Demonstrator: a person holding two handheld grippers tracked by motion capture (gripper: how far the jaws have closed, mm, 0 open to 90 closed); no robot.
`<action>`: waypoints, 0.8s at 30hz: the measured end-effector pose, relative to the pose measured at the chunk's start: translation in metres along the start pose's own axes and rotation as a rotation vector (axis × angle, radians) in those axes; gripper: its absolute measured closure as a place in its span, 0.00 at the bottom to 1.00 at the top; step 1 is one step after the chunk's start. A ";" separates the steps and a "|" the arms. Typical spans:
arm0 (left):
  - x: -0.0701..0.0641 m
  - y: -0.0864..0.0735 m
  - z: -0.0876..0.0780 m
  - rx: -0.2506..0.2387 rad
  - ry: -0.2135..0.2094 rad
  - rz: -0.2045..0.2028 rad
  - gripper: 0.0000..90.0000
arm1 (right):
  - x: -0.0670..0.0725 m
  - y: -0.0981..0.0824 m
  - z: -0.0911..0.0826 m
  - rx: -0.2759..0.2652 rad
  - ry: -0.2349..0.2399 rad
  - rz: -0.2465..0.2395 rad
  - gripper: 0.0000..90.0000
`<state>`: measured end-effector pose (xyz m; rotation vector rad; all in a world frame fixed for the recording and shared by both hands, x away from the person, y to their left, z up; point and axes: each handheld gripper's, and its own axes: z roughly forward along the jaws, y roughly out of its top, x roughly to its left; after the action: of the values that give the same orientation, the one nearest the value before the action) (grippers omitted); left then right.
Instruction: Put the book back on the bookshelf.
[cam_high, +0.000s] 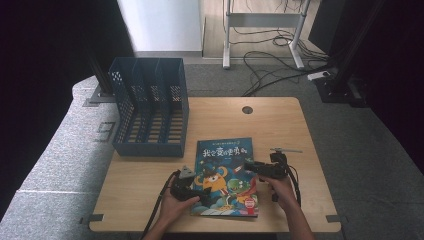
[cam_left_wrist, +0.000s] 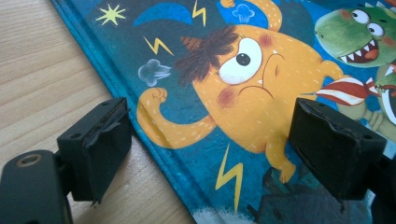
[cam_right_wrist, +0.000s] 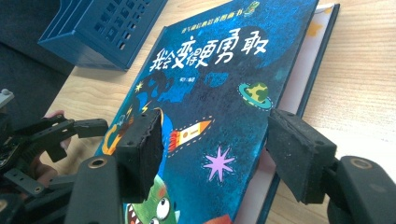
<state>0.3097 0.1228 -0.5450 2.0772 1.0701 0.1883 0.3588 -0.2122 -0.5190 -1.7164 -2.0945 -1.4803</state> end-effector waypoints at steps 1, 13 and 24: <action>0.000 0.000 0.000 0.000 0.000 0.000 0.14 | 0.000 0.000 0.000 0.000 0.000 0.000 0.41; -0.001 0.000 0.000 0.005 0.012 0.012 0.15 | -0.001 -0.003 0.011 0.074 -0.074 -0.053 0.39; 0.000 0.000 0.000 0.005 0.007 0.011 0.15 | 0.012 -0.003 0.030 0.098 -0.077 -0.112 0.39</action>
<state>0.3092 0.1225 -0.5450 2.0889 1.0645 0.1981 0.3670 -0.1828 -0.5298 -1.6732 -2.2956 -1.3328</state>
